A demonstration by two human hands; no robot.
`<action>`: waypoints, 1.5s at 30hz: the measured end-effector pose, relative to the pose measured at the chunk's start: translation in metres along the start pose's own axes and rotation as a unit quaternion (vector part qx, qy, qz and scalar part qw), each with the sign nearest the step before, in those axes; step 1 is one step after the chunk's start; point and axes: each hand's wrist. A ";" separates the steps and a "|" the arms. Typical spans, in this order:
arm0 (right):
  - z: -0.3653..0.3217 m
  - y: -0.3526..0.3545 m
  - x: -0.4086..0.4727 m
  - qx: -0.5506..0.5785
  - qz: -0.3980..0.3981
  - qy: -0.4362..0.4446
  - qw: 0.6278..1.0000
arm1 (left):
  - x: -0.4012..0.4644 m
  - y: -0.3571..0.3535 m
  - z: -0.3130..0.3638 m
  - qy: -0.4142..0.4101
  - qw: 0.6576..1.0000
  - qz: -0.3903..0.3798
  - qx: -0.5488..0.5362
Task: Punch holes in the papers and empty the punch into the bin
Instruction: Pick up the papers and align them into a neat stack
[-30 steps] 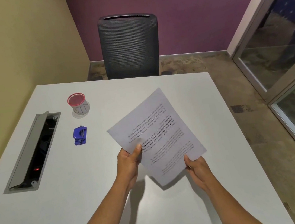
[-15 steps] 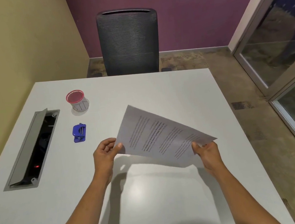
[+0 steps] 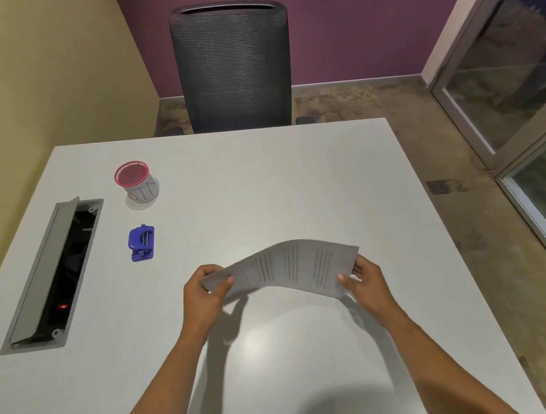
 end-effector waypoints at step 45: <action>0.011 -0.021 0.012 0.111 -0.024 -0.174 0.978 | -0.038 -0.018 -0.033 0.204 0.961 0.013 -0.186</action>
Point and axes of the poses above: each hand's wrist, its own x-axis towards the middle knuckle, its own y-axis out of the back of the hand, z = x × y, and after that the axes turned 11 degrees about -x, right-handed
